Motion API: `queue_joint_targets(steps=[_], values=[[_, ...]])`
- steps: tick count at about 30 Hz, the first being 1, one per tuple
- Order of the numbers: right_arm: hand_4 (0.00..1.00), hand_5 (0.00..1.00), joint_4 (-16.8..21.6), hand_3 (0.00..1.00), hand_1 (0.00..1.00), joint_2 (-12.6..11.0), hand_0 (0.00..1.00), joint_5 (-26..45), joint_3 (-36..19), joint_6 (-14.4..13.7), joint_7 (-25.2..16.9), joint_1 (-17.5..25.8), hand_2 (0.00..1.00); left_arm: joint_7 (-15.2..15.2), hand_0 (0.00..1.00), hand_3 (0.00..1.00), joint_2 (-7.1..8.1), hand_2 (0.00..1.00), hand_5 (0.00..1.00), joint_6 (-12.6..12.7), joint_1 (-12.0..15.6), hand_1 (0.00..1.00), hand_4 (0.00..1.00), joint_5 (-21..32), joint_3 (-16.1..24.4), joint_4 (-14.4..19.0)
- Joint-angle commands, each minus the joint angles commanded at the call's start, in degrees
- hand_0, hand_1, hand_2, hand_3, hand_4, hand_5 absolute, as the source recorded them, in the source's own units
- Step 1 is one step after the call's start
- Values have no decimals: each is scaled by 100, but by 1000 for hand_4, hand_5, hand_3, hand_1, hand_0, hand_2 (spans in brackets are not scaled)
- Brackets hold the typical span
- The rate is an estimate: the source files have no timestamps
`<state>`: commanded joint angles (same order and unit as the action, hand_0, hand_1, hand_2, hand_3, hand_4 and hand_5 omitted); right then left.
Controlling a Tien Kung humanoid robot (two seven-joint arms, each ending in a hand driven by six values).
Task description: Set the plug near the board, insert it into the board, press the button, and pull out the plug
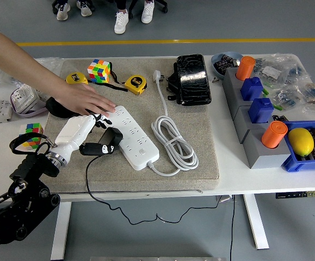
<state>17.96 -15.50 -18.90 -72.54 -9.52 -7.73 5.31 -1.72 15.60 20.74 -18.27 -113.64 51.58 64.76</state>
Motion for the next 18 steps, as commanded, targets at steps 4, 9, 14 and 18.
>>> queue_joint_targets(steps=[4,9,14,18], values=[[845,360,-1,508,587,3,551,0,-8,0,0,5,542,-3,425,698,37,683,632,112,118,625,998,90,77,269],[845,360,0,508,587,4,551,-3,0,1,0,9,542,-518,425,698,85,683,632,607,326,625,998,427,135,516],[845,360,0,508,587,11,551,-5,2,3,-1,14,542,-1141,442,697,178,686,678,1112,623,621,998,830,103,662],[845,359,-6,508,587,25,552,-10,-15,6,-2,23,541,-1225,640,719,231,759,719,1102,821,742,998,894,47,640]])
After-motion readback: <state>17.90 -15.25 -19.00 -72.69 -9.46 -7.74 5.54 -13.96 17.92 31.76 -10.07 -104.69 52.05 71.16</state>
